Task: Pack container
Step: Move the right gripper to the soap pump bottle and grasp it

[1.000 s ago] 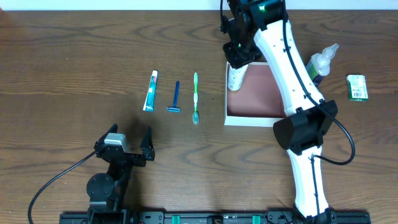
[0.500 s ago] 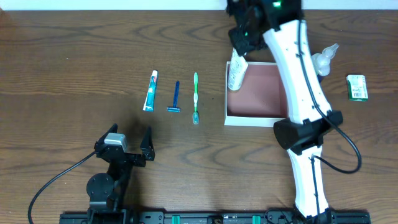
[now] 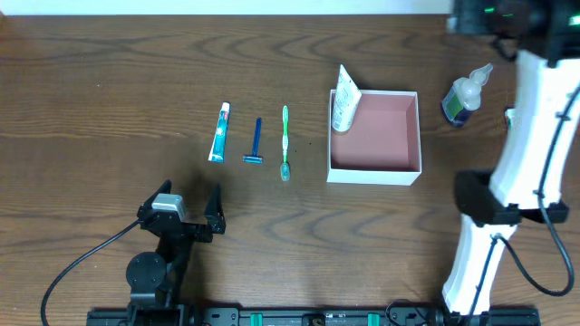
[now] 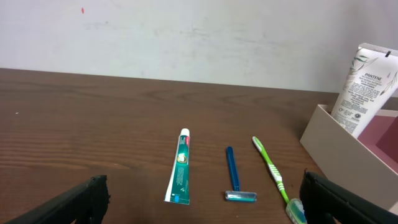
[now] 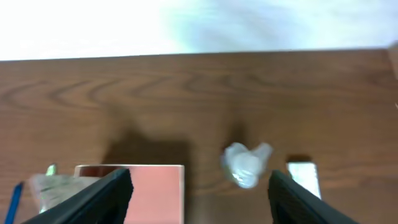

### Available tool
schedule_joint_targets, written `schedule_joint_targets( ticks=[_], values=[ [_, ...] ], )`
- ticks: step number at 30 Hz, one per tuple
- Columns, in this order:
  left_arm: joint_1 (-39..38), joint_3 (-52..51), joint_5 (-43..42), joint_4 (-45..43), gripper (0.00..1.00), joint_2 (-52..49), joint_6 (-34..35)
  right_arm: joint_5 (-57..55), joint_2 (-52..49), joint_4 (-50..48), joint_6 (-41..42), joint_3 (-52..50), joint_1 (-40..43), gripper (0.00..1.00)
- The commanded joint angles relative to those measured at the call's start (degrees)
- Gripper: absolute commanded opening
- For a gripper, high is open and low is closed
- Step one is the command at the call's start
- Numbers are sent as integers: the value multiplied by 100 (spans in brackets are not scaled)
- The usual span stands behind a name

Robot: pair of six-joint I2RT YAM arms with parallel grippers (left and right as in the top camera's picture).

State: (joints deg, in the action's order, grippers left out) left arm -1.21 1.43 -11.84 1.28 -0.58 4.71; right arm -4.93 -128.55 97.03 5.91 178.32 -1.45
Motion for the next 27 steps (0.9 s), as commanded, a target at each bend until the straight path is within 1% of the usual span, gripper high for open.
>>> schedule_joint_targets(
  ticks=[1,3,5,6,7,8,9,10,12,15,19,21,24,27],
  values=[
    [24,-120,-79,162,98,33,11,507,7,26,-157,-352,251,72],
    [24,-120,-79,162,98,33,11,271,2,26,-199,-654,378,73],
    [24,-120,-79,162,98,33,11,-249,2,28,297,-1034,498,76],
    [24,-120,-79,162,98,35,11,-442,2,26,612,-1241,564,80],
    [24,-120,-79,162,98,35,11,-503,2,26,826,-1427,629,86],
    [24,-120,-79,162,98,35,11,-487,2,22,907,-1580,680,92],
    [24,-120,-79,162,98,33,11,-417,2,0,929,-1733,723,95],
    [24,-120,-79,162,98,33,11,-350,2,-28,929,-1860,758,95],
    [24,-120,-79,162,98,35,11,-345,2,-87,927,-2111,817,99],
    [24,-120,-79,162,98,33,11,-391,2,-127,1084,-2452,898,99],
    [24,-120,-79,162,98,33,11,-382,2,-245,2321,-2935,1086,99],
    [24,-120,-79,162,98,33,11,-313,0,-385,2723,-3150,1139,99],
    [24,-120,-79,162,98,33,11,-212,0,-595,2747,-3486,1134,99],
    [24,-120,-79,162,98,33,11,-234,0,-811,2492,-3877,1119,99]
  ],
)
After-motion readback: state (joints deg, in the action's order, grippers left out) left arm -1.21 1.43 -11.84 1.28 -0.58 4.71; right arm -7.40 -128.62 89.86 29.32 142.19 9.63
